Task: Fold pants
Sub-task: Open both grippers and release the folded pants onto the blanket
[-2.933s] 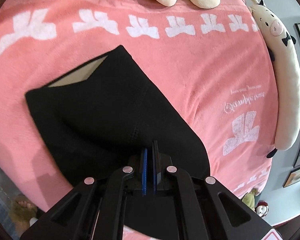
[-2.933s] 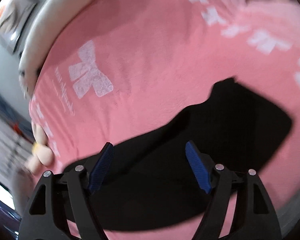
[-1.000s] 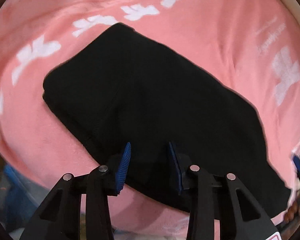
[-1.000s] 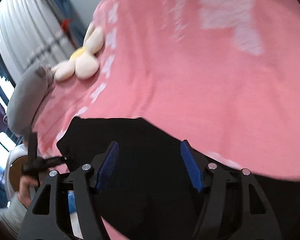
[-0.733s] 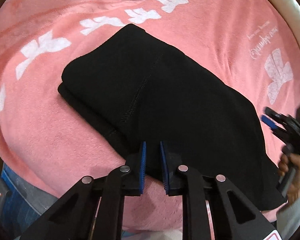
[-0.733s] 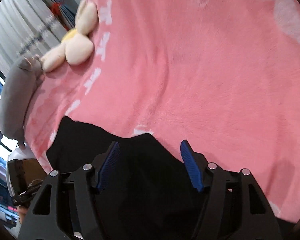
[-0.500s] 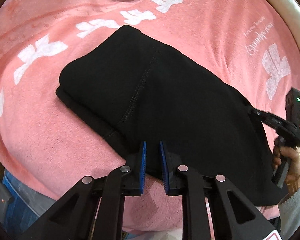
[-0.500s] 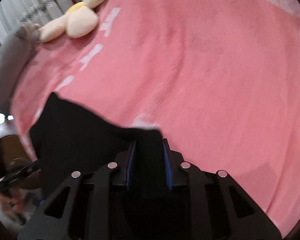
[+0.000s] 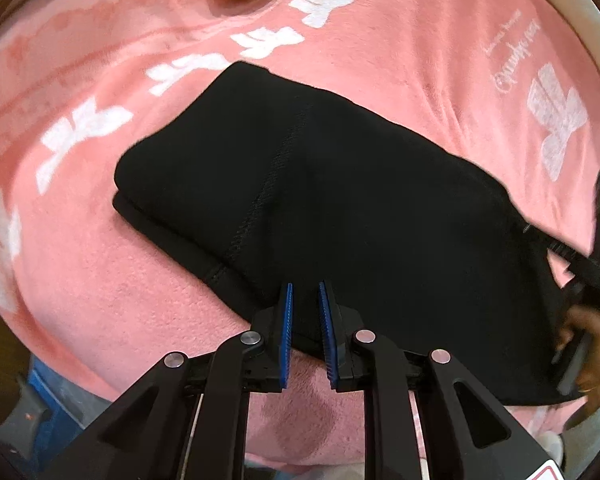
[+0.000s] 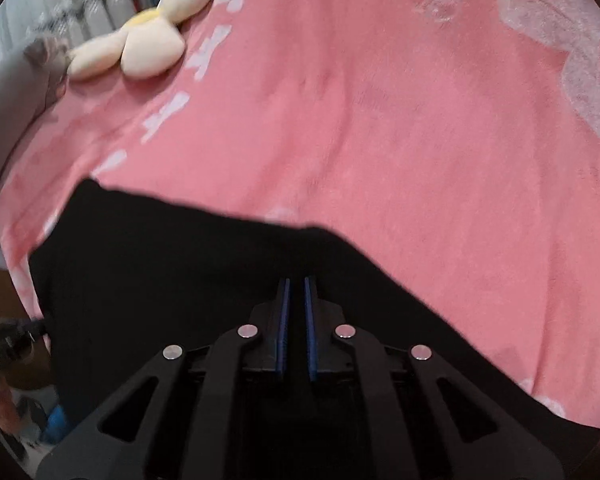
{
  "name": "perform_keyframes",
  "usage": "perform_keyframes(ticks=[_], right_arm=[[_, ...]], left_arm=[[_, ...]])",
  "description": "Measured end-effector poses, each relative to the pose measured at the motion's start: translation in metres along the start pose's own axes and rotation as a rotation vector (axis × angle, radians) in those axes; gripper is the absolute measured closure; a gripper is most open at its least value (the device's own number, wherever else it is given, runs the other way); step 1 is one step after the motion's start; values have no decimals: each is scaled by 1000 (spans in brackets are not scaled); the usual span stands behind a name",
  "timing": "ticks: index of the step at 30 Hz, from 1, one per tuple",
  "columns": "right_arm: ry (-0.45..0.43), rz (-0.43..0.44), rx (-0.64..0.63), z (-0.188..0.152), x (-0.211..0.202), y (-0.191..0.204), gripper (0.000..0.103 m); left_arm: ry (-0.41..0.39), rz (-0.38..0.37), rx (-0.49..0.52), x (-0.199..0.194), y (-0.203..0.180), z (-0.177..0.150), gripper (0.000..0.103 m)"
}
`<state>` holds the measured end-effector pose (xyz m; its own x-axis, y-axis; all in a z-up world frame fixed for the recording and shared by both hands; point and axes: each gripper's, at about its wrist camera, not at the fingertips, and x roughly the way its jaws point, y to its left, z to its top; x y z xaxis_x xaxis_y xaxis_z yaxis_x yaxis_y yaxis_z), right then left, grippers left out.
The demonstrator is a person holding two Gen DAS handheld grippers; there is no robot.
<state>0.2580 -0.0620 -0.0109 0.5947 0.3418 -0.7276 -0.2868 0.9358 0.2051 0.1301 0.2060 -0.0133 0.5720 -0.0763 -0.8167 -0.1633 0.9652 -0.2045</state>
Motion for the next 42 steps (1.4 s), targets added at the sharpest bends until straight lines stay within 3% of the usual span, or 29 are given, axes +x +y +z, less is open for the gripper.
perform_keyframes(ticks=[3,6,8,12,15,19,20,21,23,24,27,28,30,34,35,37,38,42], right_arm=[[-66,43,46,-4,-29,0,96],[32,-75,16,-40,-24,-15,96],[-7,-49,72,-56,-53,-28,95],[-93,-136,123,-99,-125,-59,94],[-86,-281,200,-139,-167,-114,94],[-71,-502,344,-206,-228,-205,97],[-103,-477,399,-222,-250,-225,99],[-160,-450,481,-240,-281,-246,95],[-199,-555,556,-260,-318,-271,91],[-220,-566,579,-268,-332,-281,91],[-297,-549,719,-295,-374,-325,76],[-310,-542,731,-297,-376,-328,66],[-333,-535,732,-292,-377,-332,59],[-288,-545,678,-277,-359,-354,47],[-270,-549,661,-273,-350,-358,48],[-237,-525,625,-268,-338,-367,89],[-224,-540,602,-264,-337,-365,95],[-258,-627,557,-264,-354,-371,99]], left_arm=[[1,53,30,-6,-11,2,87],[-13,72,49,-15,-24,0,86],[-19,78,60,-21,-36,-3,77],[-80,144,149,-38,-73,-13,60],[-111,161,204,-48,-102,-21,54],[-100,114,206,-55,-128,-33,44],[-99,112,210,-54,-133,-35,41],[-98,109,215,-55,-139,-38,39],[-87,105,221,-53,-152,-44,35],[-78,100,219,-51,-158,-47,35],[-37,72,216,-42,-178,-54,35],[-22,65,220,-39,-187,-57,35],[-14,59,236,-39,-202,-62,35],[-19,66,298,-40,-228,-71,33],[-24,71,316,-40,-235,-73,32],[-30,87,334,-40,-241,-75,32],[-31,96,339,-40,-243,-74,32],[-33,121,338,-38,-244,-72,31]])
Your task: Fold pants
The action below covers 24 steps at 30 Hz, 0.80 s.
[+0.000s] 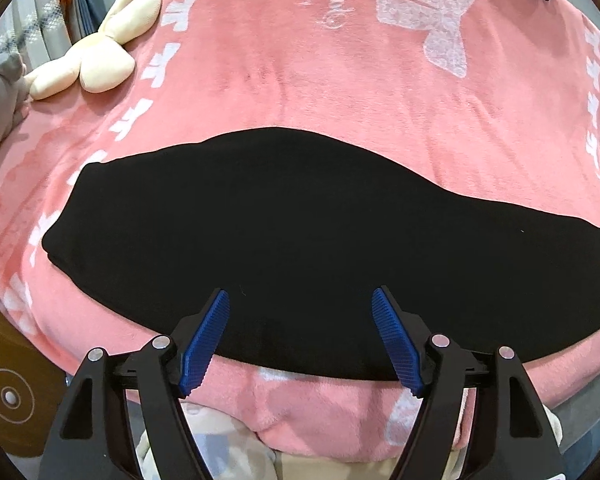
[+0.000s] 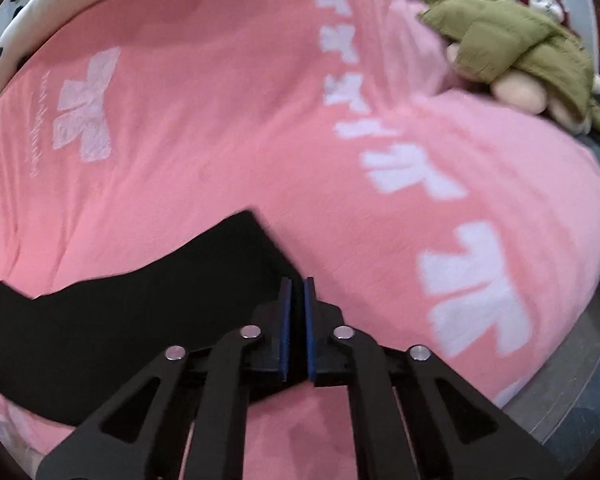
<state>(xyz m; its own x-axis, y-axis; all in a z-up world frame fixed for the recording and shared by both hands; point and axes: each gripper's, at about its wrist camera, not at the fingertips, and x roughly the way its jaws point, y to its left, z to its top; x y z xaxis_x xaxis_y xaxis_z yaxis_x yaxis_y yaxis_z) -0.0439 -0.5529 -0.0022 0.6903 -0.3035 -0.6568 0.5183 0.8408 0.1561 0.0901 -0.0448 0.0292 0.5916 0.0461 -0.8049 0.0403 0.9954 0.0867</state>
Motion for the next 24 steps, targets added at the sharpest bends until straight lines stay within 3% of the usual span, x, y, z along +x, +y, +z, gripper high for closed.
perform_keyframes(ticks=[2,3,8,9,10,12,15,16,17,19,22,24], right_arm=[[31,-79,10,-5,16,-16,103],[65,-79,22,-10,23,-24,103],[13,90,155,-16,-6,-40,93],[12,113,140,-14,-9,-34,83],[16,128,97,-8,-10,-23,60],[0,121,18,2,-7,-3,42],[47,120,-67,16,20,21,45],[84,113,-93,16,34,27,64],[114,101,-125,14,45,32,73],[91,73,-159,15,42,36,93],[28,19,-134,22,28,22,100],[96,34,-124,14,48,12,98]], left_arm=[[11,9,-10,5,1,0,30],[17,11,-14,7,1,0,30],[31,17,3,12,-6,-3,30],[32,18,10,13,-9,-3,30],[37,16,17,15,-13,-4,30],[46,8,18,17,-19,-6,30],[49,-7,24,15,-27,-7,30],[43,-6,30,13,-29,-7,30],[40,-3,33,12,-30,-8,30],[35,12,38,10,-26,-7,29],[28,31,27,11,-17,-6,28],[36,40,4,17,-9,-7,27]])
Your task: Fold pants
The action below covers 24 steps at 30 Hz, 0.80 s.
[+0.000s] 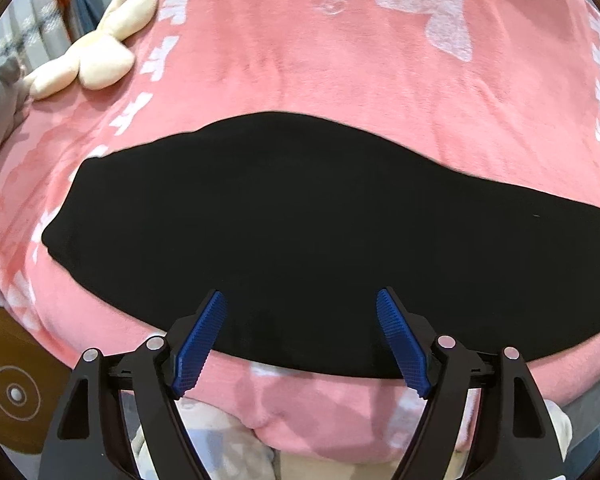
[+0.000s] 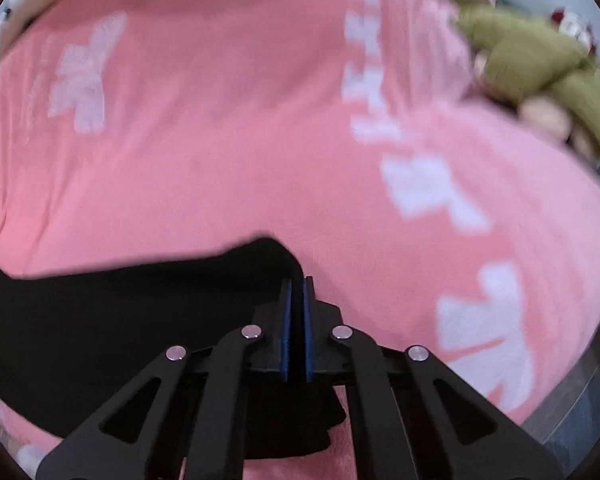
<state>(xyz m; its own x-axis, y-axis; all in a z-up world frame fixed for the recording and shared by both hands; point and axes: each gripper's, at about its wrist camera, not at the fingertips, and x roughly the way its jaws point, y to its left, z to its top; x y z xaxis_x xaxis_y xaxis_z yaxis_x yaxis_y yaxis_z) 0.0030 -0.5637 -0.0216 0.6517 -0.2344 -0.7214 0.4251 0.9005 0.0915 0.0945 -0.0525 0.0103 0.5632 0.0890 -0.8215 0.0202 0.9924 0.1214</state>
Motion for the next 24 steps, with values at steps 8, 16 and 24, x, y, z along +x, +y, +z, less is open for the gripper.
perform_keyframes(ticks=[8,16,24], right_arm=[[-150,197,-48,-1,-74,92,84],[43,426,-369,-50,-13,281,84],[63,382,-444,-41,7,322,103]], left_arm=[[36,-24,-15,14,0,-8,27],[36,-62,-26,7,12,-11,27],[57,-66,-73,16,37,-16,27]])
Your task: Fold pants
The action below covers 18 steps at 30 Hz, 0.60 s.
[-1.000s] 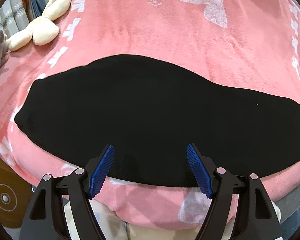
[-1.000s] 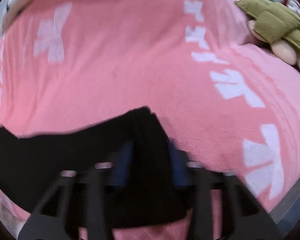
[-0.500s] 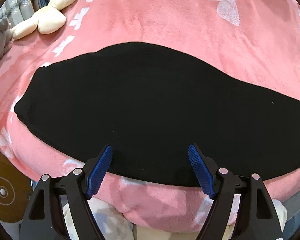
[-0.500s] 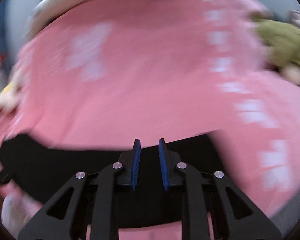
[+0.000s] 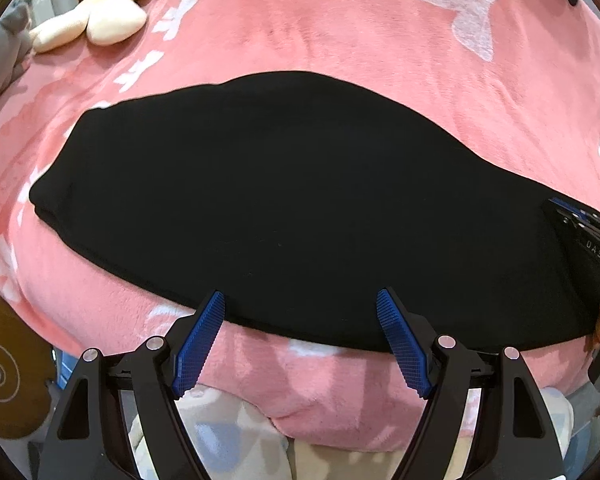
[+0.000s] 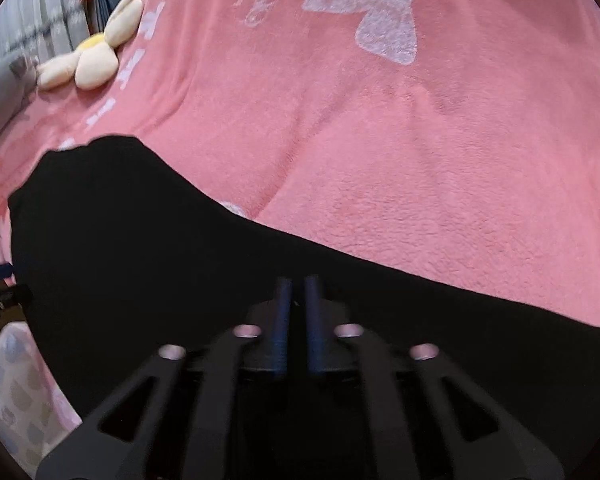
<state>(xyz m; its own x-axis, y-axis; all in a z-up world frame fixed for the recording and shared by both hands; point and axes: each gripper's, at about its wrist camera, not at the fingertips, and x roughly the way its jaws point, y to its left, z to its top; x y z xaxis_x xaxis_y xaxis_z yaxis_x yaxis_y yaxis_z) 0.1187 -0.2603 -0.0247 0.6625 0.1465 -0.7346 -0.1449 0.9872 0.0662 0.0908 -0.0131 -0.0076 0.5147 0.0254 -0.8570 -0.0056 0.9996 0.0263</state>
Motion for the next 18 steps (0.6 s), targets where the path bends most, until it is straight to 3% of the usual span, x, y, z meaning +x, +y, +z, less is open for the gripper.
perform_keyframes(ticks=[2,7,11,14,18], right_arm=[[-38,-55,33,-4,-18,-10,103],[-180,-272,312,-45,-102,-101,103],[-191,-433,478,-91,-159,-163,102],[-187,-398,432,-93,-170,-154,101],[-172,-203,294,-60,-140,-94,100]], left_arm=[[0,1,-4,0,3,0,27],[-7,5,-30,-2,15,0,27],[0,-12,-59,-5,19,0,27],[-4,-12,-51,-7,13,-1,27],[-7,-26,-41,-12,-3,-3,27]])
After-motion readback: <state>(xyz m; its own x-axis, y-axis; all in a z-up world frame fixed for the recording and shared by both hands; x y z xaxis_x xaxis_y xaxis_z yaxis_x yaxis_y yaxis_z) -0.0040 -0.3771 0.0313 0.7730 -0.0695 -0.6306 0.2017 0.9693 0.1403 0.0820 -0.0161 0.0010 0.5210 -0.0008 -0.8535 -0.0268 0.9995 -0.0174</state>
